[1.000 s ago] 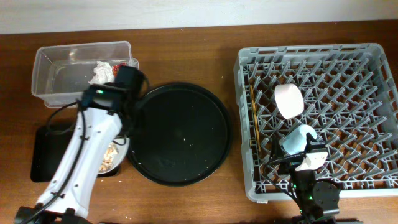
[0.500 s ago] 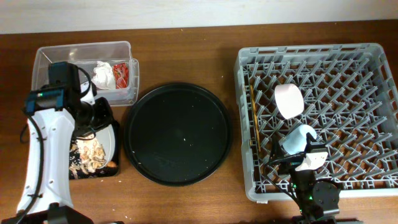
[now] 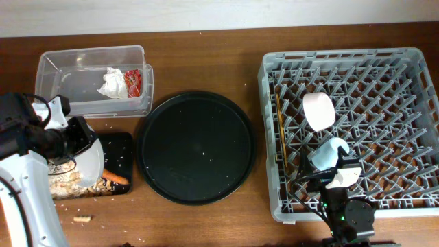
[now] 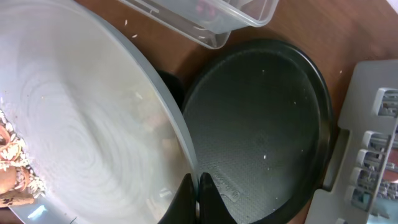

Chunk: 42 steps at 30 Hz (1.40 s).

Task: Sort waste into correct bins and load items into the dishwasher rack
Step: 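Carry the emptied plate with the left gripper and stand it in the rack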

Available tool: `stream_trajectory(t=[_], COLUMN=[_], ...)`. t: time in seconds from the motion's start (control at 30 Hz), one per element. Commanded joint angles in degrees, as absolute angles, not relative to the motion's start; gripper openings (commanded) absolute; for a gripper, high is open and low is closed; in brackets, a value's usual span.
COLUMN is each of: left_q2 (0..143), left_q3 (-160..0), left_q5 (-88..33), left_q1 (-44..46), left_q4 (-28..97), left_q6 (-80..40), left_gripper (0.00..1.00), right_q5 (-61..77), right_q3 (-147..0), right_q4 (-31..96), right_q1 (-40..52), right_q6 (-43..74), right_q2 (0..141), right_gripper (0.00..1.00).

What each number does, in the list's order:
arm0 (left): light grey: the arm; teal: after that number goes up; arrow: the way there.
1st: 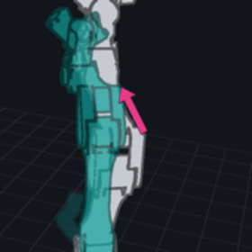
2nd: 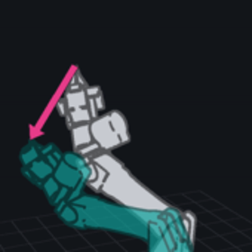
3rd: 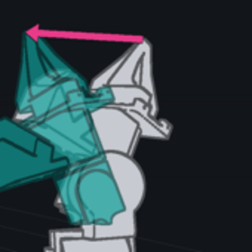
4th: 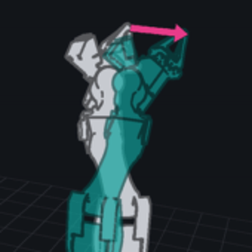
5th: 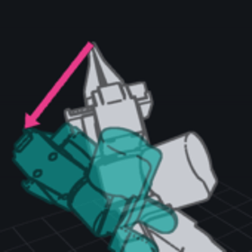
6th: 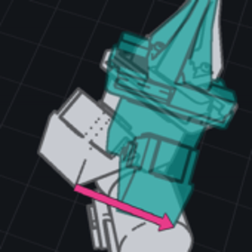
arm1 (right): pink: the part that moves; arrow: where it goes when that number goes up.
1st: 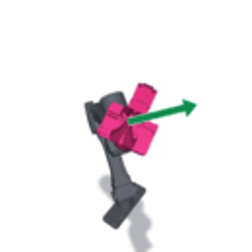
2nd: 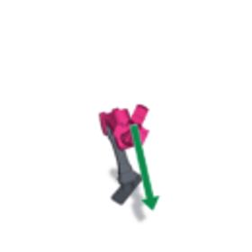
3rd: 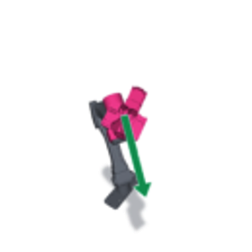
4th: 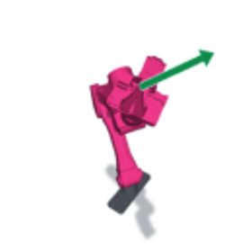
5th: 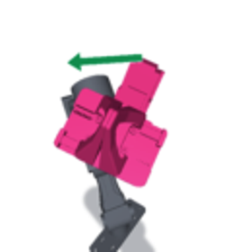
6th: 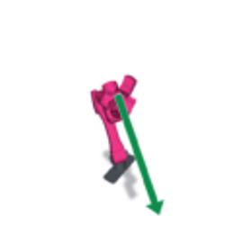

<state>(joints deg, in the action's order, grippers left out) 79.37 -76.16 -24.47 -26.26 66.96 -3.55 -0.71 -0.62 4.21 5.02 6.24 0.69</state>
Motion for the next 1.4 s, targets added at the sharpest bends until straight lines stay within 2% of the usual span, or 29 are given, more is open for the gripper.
stream_trajectory(t=[0.0,0.37,0.43,0.53,0.6,0.63,0.7,0.77,1.03,1.1,1.17,1.23,1.37], left_q2=[78.6,78.6,78.2,75.7,75.0,75.0,75.0,75.0,73.9,73.9,73.9,73.9,73.9], left_q3=[-75.8,-75.5,-73.7,-66.9,-63.0,-62.0,-61.2,-61.2,-61.2,-61.2,-61.2,-61.2,-61.2], left_q5=[-27.2,-37.5,-42.8,-48.1,-59.5,-61.4,-63.6,-71.0,-70.3,-62.7,-67.0,-57.7,-69.9], left_q1=[-26.8,-26.8,-28.3,-37.1,-43.2,-45.5,-48.0,-48.1,-48.2,-48.2,-48.2,-48.2,-48.1], left_q4=[67.1,64.1,63.4,61.6,59.7,59.7,60.5,60.4,62.7,61.9,62.6,60.8,61.1], left_q6=[-0.1,4.6,6.2,6.9,11.1,12.6,15.9,20.3,22.8,17.8,20.7,10.8,19.2], left_gripper=[0.00,0.00,0.00,0.00,0.00,0.00,0.00,0.00,0.00,0.00,0.00,0.00,0.00], right_q5=[-0.6,-0.6,-0.6,-0.6,-0.6,-0.6,-0.6,-0.6,-0.6,-0.6,-0.6,-0.6,-0.6], right_q3=[-0.3,-0.3,-0.3,-0.3,-0.3,-0.3,-0.3,-0.3,-0.3,-0.3,-0.3,-0.3,-0.3], right_q4=[4.6,4.6,4.6,4.6,4.6,4.6,4.6,4.6,4.6,4.6,4.6,4.6,4.6], right_q1=[4.8,4.8,4.8,4.8,4.8,4.8,4.8,4.8,4.8,4.8,4.8,4.8,4.8], right_q6=[6.4,6.4,6.4,6.4,6.4,6.4,6.4,6.4,6.4,6.4,6.4,6.4,6.4], right_q2=[0.4,0.4,0.4,0.4,0.4,0.4,0.4,0.4,0.4,0.4,0.4,0.4,0.4], right_gripper=[0.98,0.98,0.98,0.98,0.98,0.98,0.98,0.98,0.98,0.98,0.98,0.98,0.98])
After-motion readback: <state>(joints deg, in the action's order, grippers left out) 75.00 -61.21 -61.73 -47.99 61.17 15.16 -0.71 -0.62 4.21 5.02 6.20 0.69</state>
